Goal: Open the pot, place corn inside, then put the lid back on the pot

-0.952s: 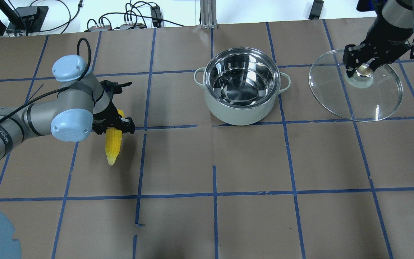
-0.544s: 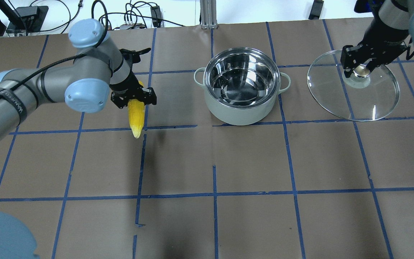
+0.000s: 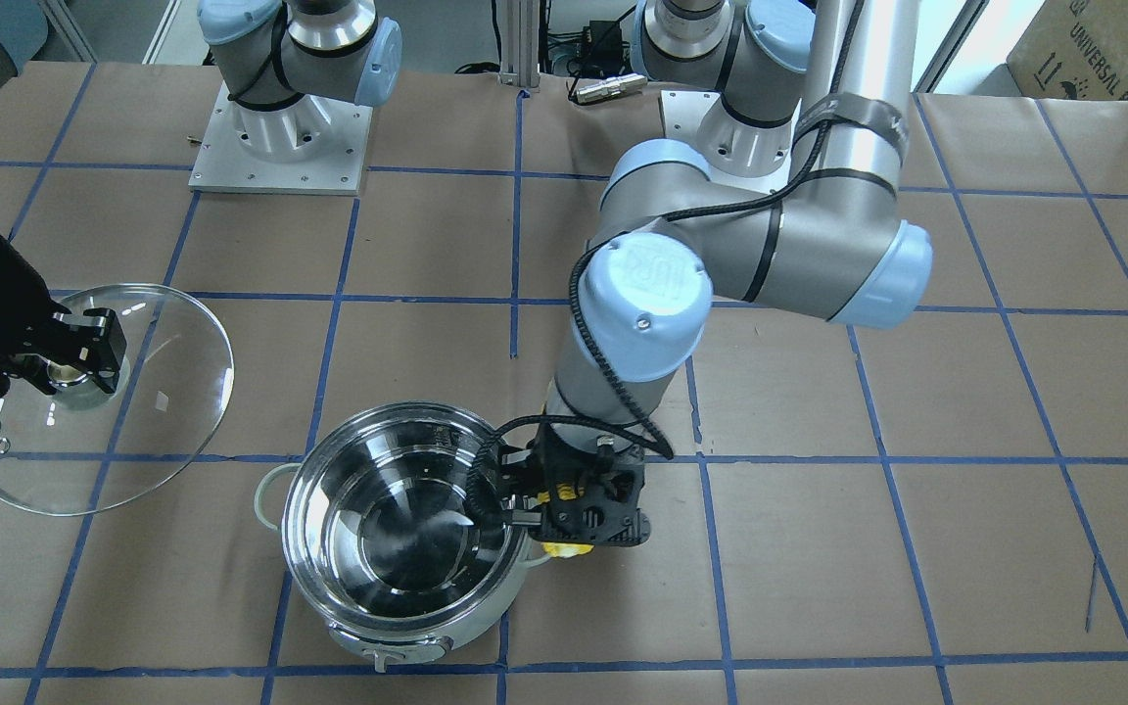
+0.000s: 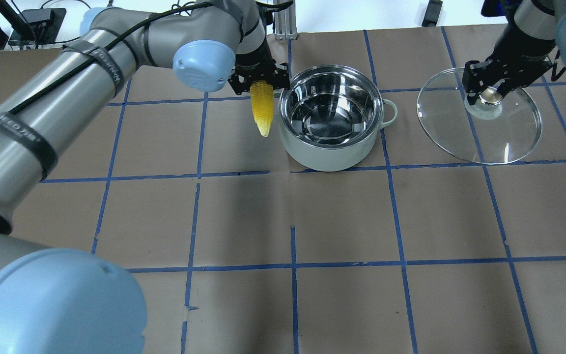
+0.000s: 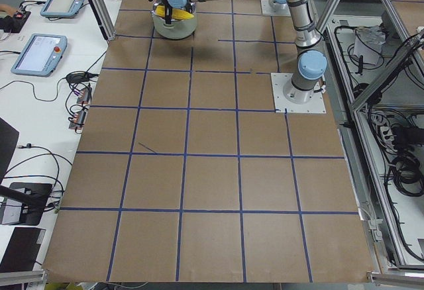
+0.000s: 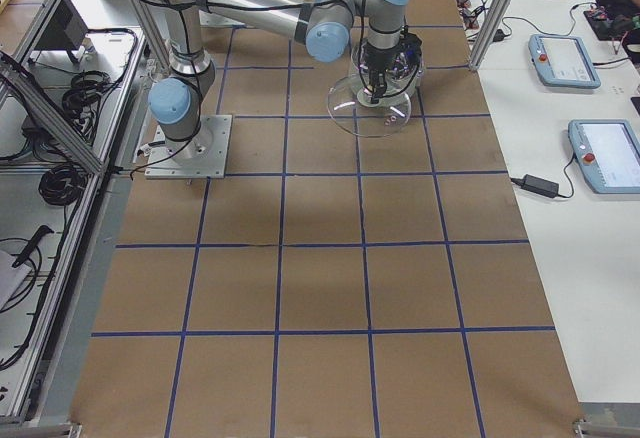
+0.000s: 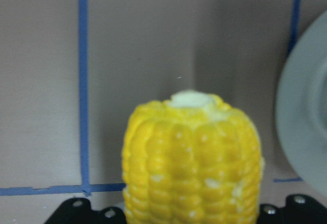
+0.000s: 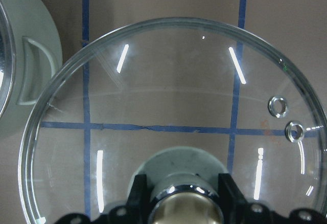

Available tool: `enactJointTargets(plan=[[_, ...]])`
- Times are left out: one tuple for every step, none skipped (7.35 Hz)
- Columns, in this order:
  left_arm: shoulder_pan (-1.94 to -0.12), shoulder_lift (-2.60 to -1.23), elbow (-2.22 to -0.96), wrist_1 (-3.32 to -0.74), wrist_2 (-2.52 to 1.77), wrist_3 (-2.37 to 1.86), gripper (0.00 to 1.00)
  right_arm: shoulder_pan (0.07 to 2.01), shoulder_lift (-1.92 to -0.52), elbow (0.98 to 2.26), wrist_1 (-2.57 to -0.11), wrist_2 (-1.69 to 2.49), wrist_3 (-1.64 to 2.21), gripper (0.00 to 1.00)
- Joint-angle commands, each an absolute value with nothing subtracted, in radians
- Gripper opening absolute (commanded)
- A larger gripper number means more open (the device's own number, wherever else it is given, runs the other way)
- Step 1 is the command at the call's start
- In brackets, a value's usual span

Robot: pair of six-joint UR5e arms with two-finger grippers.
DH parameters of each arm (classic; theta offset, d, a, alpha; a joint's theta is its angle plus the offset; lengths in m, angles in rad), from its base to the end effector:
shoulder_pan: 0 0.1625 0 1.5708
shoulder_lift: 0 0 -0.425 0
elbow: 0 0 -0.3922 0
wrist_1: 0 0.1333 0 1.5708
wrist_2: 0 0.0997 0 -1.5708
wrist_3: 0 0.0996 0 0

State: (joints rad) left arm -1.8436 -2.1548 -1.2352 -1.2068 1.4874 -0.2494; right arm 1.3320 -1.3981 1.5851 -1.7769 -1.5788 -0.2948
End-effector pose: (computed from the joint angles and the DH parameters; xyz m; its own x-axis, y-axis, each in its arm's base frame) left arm -0.3317 -0.6600 0.3335 -0.9935 0.0330 0.1086 0.0231 0.9956 -0.0913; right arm -0.0037 -0.5754 0.4106 -0.9984 -0.0558 0.0132 -0.0560 0.9983 -0.0159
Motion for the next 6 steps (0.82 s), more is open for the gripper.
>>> enactJointTargets(plan=[[-1.916,-2.291,-1.059,-1.210,1.500,-0.285,0.07,1.333,-1.396,1.583,-1.776,-1.578,-0.296,0.43],[-1.934,-2.327,-1.033,-1.204,1.502,-0.291,0.07,1.333,-1.393,1.583,-1.778,-1.578,-0.298,0.43],[-1.942,-2.335,-1.020,-1.210,1.502,-0.293,0.08,1.333,-1.393,1.583,-1.778,-1.577,-0.299,0.43],[-1.959,-2.341,-1.020,-1.206,1.503,-0.295,0.09,1.333,-1.393,1.583,-1.778,-1.577,-0.299,0.43],[-1.962,-2.345,-1.020,-1.200,1.500,-0.293,0.28,1.333,-1.391,1.585,-1.778,-1.577,-0.299,0.43],[-1.970,-2.353,-1.025,-1.193,1.503,-0.311,0.82,1.333,-1.391,1.589,-1.785,-1.575,-0.298,0.43]])
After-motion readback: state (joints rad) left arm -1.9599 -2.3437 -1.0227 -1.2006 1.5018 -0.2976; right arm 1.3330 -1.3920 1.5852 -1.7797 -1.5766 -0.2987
